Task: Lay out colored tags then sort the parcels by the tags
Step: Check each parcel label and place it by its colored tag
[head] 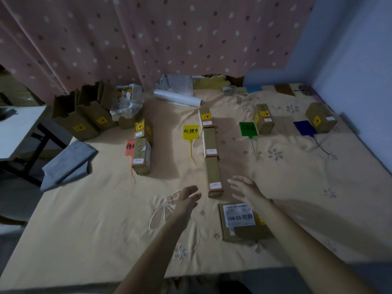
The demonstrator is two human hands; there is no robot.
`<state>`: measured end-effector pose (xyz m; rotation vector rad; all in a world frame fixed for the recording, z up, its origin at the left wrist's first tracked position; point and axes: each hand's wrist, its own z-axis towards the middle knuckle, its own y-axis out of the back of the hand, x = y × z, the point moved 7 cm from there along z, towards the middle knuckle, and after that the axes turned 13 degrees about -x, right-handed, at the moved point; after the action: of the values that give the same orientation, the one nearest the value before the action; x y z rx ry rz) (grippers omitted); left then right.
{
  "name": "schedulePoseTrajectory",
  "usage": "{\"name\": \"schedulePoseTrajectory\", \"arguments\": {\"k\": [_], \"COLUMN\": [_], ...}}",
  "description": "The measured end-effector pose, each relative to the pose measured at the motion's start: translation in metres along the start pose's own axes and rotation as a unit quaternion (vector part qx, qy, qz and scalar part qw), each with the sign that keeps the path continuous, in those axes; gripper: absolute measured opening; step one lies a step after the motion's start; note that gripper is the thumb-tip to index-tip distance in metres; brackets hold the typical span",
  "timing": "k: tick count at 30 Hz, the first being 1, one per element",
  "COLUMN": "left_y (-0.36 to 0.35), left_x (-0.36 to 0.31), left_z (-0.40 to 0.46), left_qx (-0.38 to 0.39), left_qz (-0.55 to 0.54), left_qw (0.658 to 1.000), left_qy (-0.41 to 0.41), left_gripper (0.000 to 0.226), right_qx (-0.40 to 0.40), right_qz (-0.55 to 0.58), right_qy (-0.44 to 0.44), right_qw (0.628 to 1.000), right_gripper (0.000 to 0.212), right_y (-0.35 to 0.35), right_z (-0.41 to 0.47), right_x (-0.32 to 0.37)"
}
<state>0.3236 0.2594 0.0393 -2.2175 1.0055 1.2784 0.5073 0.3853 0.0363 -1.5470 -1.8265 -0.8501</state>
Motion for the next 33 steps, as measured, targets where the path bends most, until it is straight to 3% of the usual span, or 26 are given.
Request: {"name": "schedulePoseTrajectory", "arguments": {"k": [4, 8, 18, 21, 28, 33], "left_y": [0.000, -0.007, -0.041, -0.046, -0.052, -0.059], "left_x": [0.027, 0.057, 0.101, 0.107, 0.109, 0.108], "left_z": [-0.026, -0.045, -0.065, -0.069, -0.079, -0.082], "left_qx": [0.016, 0.010, -0.027, -0.036, -0.045, -0.032], "left_qz": [0.010, 0.032, 0.113, 0.137, 0.140, 0.129], "left_qw": [1.000, 0.998, 0.989, 0.986, 0.984, 0.985], "left_qy": [0.025, 0.058, 0.088, 0.089, 0.100, 0.108], "left_gripper": [0.018, 0.019, 0.023, 0.011, 0.024, 0.019], "right_qx": [-0.024, -0.078, -0.156, -0.169, -0.114, -0.107], "right_qz": [-0.027, -0.087, -0.299, -0.324, -0.325, -0.292], "right_qy": [0.032, 0.081, 0.226, 0.219, 0.132, 0.108], "right_qw": [0.999, 0.990, 0.914, 0.905, 0.930, 0.944], "right_gripper": [0.024, 0.034, 0.037, 0.048, 0.073, 0.065], "right_y": [0.022, 0.052, 0.108, 0.123, 0.144, 0.142], "right_z": [-0.026, -0.044, -0.047, -0.045, -0.017, -0.037], "right_x": [-0.022, -0.031, -0.046, -0.053, -0.087, -0.076]}}
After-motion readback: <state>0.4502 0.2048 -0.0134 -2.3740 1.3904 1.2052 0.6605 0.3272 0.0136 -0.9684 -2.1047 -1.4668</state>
